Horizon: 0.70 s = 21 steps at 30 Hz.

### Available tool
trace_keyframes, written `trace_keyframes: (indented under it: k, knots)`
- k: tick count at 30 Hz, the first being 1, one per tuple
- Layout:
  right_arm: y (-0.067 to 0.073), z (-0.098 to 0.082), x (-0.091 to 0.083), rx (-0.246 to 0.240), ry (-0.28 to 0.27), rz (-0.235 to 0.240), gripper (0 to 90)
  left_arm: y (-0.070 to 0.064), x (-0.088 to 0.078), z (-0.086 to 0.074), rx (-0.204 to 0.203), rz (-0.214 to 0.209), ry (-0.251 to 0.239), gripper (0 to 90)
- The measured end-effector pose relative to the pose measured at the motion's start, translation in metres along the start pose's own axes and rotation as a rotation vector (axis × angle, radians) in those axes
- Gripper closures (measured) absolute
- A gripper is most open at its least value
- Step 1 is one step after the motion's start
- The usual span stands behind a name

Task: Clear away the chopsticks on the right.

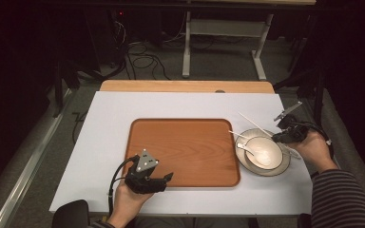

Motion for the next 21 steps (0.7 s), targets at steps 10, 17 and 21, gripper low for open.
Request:
trace_keyframes:
  k: [10,17,21]
  knots:
    - [-0.001,-0.004,-0.028,0.042,-0.075,-0.026,86.2,0.000,0.000,0.002,0.008,-0.009,-0.003,33.6]
    - [0.028,-0.002,-0.080,0.076,-0.195,-0.024,86.2,-0.002,0.005,0.006,0.024,-0.028,-0.003,33.5]
    - [0.059,0.002,-0.097,0.052,-0.229,-0.004,86.1,-0.004,0.007,0.009,0.037,-0.045,-0.005,33.4]
Point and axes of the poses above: each handheld gripper's, and its own axes: x roughly forward along the jaws, z roughly out of its top, y roughly to its left, the point moved 7 cm from there along x, roughly forward along the jaws
